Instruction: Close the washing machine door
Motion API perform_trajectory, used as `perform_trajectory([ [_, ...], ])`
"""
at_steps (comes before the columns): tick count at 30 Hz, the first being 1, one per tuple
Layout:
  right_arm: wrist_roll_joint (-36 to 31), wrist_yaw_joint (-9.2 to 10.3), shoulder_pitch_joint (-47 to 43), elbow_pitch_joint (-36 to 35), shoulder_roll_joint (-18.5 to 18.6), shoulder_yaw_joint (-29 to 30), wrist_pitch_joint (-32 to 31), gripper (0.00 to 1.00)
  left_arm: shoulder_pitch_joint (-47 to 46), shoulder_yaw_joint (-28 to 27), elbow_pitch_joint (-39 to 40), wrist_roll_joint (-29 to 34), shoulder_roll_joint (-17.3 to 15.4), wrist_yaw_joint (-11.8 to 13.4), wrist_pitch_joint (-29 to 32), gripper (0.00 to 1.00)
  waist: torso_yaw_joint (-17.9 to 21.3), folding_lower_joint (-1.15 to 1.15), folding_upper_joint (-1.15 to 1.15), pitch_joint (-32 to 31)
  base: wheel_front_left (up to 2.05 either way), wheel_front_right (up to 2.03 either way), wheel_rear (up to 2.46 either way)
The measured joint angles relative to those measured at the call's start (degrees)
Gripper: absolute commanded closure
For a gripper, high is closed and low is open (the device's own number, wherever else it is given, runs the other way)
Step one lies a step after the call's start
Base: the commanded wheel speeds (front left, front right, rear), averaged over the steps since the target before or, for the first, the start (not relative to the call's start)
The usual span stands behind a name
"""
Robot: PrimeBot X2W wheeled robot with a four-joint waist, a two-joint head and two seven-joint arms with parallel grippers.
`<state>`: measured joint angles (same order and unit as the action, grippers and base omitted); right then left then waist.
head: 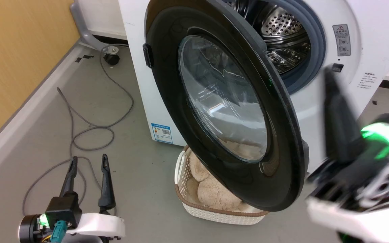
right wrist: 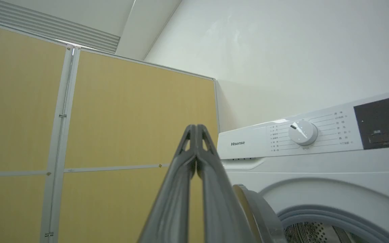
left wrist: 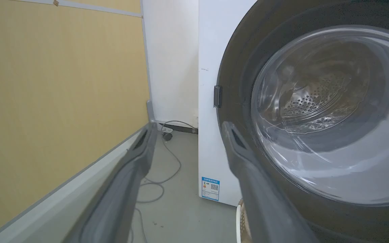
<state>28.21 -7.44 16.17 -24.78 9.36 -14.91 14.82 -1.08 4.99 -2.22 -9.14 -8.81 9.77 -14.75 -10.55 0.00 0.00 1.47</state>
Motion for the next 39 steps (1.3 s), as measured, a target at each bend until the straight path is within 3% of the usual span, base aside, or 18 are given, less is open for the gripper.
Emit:
perform_trajectory([
  [8, 3.5, 0.00, 0.2, 4.1, 12.5, -19.1, 0.0, 1.00, 0.0, -2.0, 0.2, 2.0, 2.6, -2.4, 0.0, 0.00, 0.6, 0.00, 0.00, 0.4, 0.00, 0.00, 0.00],
  [12, 2.3, 0.00, 0.1, 8.6, 15.7, -24.9, 0.0, 1.00, 0.0, -2.8, 0.2, 2.7, 3.1, -3.1, 0.0, 0.00, 1.2, 0.00, 0.00, 0.7, 0.00, 0.00, 0.00],
  [17, -1.0, 0.00, -1.4, 15.2, 18.1, -27.3, 0.0, 1.00, 0.0, -3.3, 0.3, 3.8, 4.0, -3.8, 0.0, 0.00, 1.9, 0.00, 0.00, 1.0, 0.00, 0.00, 0.00],
  [22, -2.1, -0.01, -4.8, 21.2, 18.1, -24.0, 0.0, 1.00, 0.0, -3.3, 0.2, 5.1, 4.4, -4.0, 0.0, 0.00, 2.8, 0.00, 0.00, 1.2, 0.00, 0.00, 0.00],
  [30, -4.7, -0.19, -5.5, 28.5, 14.9, -12.5, 0.0, 1.00, -0.1, -2.9, 0.0, 6.1, 4.8, -4.3, 0.0, 0.00, 4.1, 0.00, 0.00, 2.3, 0.00, 0.00, 0.00],
  [39, -7.1, -0.14, -1.2, 34.3, 13.5, -4.2, 0.0, 1.00, -2.4, -1.3, -0.4, 6.3, 5.5, -4.4, 0.0, 0.00, 3.5, 0.00, 0.00, 5.9, 0.00, 0.00, 0.00],
])
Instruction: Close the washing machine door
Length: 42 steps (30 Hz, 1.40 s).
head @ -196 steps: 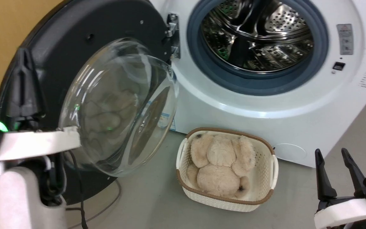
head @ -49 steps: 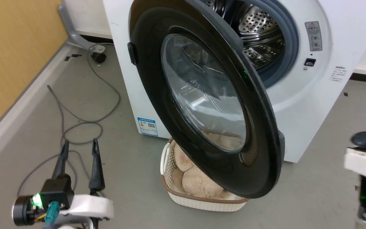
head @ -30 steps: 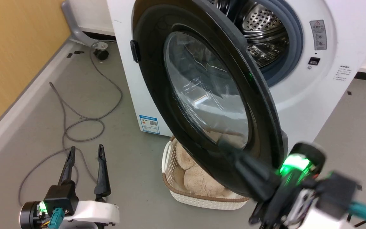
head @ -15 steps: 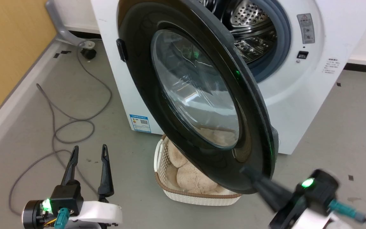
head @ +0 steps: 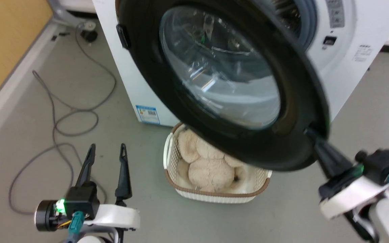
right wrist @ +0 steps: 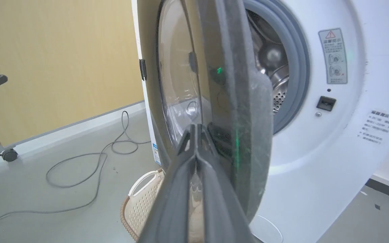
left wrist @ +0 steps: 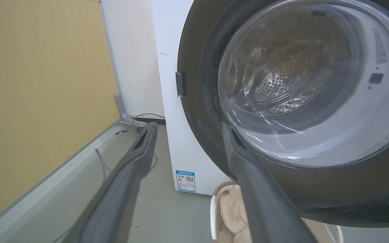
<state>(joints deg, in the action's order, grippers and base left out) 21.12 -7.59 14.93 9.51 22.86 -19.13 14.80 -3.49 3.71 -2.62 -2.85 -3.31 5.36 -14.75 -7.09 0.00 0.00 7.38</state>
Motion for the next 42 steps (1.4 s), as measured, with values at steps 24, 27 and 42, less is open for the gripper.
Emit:
perform_trajectory([
  [24, -3.9, 0.01, 29.5, 21.2, 6.2, 8.7, 0.0, 1.00, -9.6, 5.7, 1.1, -1.9, 0.5, 3.1, 0.0, 0.00, -4.1, -0.01, 0.00, 15.5, 0.00, 0.00, 0.00],
  [27, -4.8, 0.01, 31.6, 23.3, 6.4, 9.4, 0.0, 1.00, -9.8, 5.9, 1.1, -1.9, 0.5, 3.3, 0.0, 0.00, -4.4, -0.01, 0.00, 16.0, 0.00, 0.00, 0.00],
  [42, -10.0, 0.03, 30.7, 21.0, 2.7, 16.3, 0.0, 1.00, -10.0, 4.8, 0.4, -2.3, 0.5, 4.1, 0.0, 0.00, -3.5, -0.01, 0.00, 13.7, 0.00, 0.00, 0.00],
])
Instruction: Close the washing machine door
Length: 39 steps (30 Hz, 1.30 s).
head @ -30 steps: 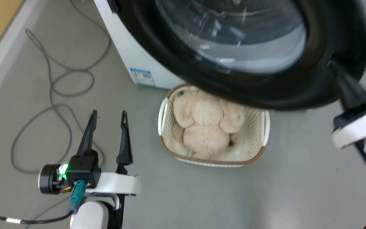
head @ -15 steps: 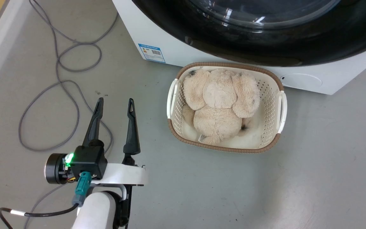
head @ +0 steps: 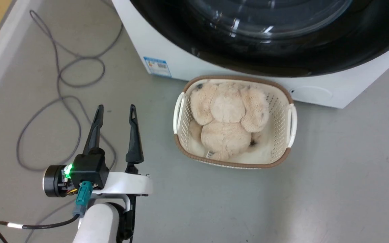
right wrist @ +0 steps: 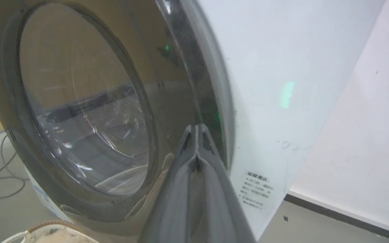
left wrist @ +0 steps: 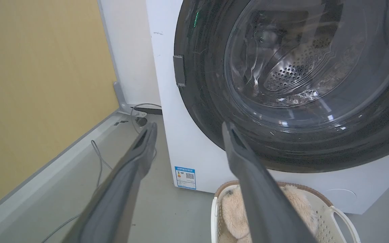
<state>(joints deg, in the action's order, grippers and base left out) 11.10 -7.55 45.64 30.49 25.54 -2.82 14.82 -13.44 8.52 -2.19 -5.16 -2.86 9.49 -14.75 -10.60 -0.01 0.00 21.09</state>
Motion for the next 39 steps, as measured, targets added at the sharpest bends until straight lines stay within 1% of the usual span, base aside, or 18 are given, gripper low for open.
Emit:
perform_trajectory([
  [5, -3.8, 0.01, -5.5, -11.9, -4.5, 8.4, 0.0, 1.00, 0.8, -1.5, -0.7, 1.0, 0.0, -0.1, 0.0, 0.00, 1.1, 0.00, 0.00, -3.0, 0.00, 0.00, 0.00],
  [8, -6.1, 0.01, -9.1, -19.0, -7.9, 10.7, 0.0, 1.00, 2.0, -2.6, -1.1, 1.4, 0.0, -0.3, 0.0, 0.00, 2.0, 0.00, 0.00, -5.2, 0.00, 0.00, 0.00],
  [11, -6.7, 0.01, -12.6, -24.6, -10.8, 11.4, 0.0, 1.00, 3.2, -3.2, -1.4, 1.9, 0.0, -0.6, 0.0, 0.00, 2.9, 0.01, 0.00, -7.4, 0.00, 0.00, 0.00],
  [15, -6.7, 0.01, -17.4, -28.6, -13.7, 10.8, 0.0, 1.00, 4.8, -4.0, -1.8, 2.3, 0.0, -1.1, 0.0, 0.00, 4.1, 0.01, 0.00, -10.2, 0.00, 0.00, 0.00],
  [22, -5.7, 0.01, -26.9, -31.1, -17.1, 8.0, 0.0, 1.00, 8.2, -5.0, -2.3, 2.8, 0.0, -1.5, 0.0, 0.00, 5.9, 0.01, 0.00, -14.9, 0.00, 0.00, 0.00],
  [23, -5.3, 0.01, -28.4, -31.1, -17.8, 7.6, 0.0, 0.92, 8.8, -5.1, -2.3, 3.0, 0.0, -1.6, 0.0, 0.00, 6.2, 0.01, 0.00, -15.5, 0.00, 0.00, 0.00],
  [24, -5.0, 0.01, -29.8, -31.1, -18.2, 6.9, 0.0, 0.69, 9.3, -5.2, -2.4, 3.0, 0.0, -1.6, 0.0, 0.00, 6.4, 0.01, 0.00, -16.2, 0.00, 0.00, 0.00],
  [25, -5.0, 0.01, -31.2, -31.0, -18.4, 6.3, 0.0, 0.56, 9.8, -5.3, -2.4, 3.1, 0.0, -1.6, 0.0, 0.00, 6.6, 0.01, 0.00, -16.8, 0.00, 0.00, 0.00],
  [26, -4.9, 0.01, -32.5, -30.9, -18.6, 5.8, 0.0, 0.49, 10.3, -5.3, -2.5, 3.1, -0.1, -1.6, 0.0, 0.00, 6.8, 0.01, 0.00, -17.4, 0.00, 0.00, 0.00],
  [27, -4.8, 0.01, -33.6, -30.9, -18.8, 5.4, 0.0, 0.00, 10.8, -5.3, -2.6, 3.4, -0.1, -1.6, 0.0, 0.00, 7.1, 0.01, 0.00, -18.0, 0.00, 0.00, 0.00],
  [33, -2.8, 0.01, -39.3, -30.1, -21.2, 5.7, 0.0, 0.00, 12.9, -4.7, -2.4, 4.4, -0.3, -1.6, 0.0, 0.00, 8.3, 0.01, 0.00, -20.4, 0.00, 0.00, 0.00],
  [39, -2.7, 0.02, -44.3, -29.3, -22.2, 6.0, 0.0, 0.00, 13.8, -3.6, -1.3, 5.1, -0.4, -1.6, 0.0, 0.00, 8.6, 0.01, 0.00, -21.0, 0.00, 0.00, 0.00],
])
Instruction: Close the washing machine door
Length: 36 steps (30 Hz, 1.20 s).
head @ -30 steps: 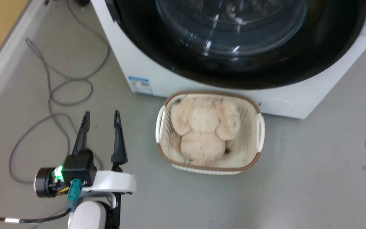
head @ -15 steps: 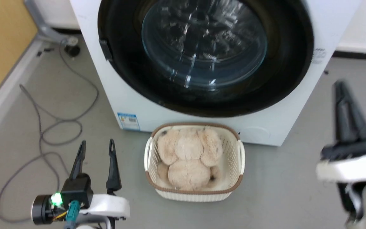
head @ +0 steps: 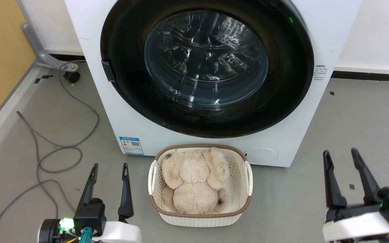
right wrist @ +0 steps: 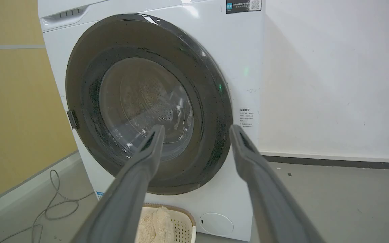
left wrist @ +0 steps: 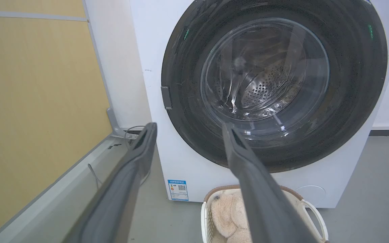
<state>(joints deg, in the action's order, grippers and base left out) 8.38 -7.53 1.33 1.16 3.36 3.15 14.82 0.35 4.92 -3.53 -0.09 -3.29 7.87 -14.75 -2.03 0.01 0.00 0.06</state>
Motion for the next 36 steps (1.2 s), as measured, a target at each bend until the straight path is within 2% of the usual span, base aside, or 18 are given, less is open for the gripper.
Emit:
perform_trajectory([
  [9, 2.2, 0.00, -3.4, 0.0, -0.2, -0.1, 0.0, 0.00, 0.8, 0.6, 0.4, 0.0, -0.8, 0.0, 0.0, 0.00, 0.1, 0.00, 0.00, -0.1, 0.00, 0.00, 0.00],
  [10, 2.2, 0.00, -3.5, 0.0, -0.2, -0.1, 0.0, 1.00, 0.8, 0.6, 0.4, -0.1, -0.8, 0.0, 0.0, 1.00, 0.1, 0.00, 0.00, -0.1, 0.00, 0.00, 0.00],
  [36, 0.6, -0.01, -3.4, 0.0, -0.2, -0.5, -2.6, 1.00, 0.8, -0.2, 0.6, -0.1, -0.7, -1.1, 2.6, 1.00, 0.4, -0.01, 0.00, -0.1, 0.00, 0.00, 0.00],
])
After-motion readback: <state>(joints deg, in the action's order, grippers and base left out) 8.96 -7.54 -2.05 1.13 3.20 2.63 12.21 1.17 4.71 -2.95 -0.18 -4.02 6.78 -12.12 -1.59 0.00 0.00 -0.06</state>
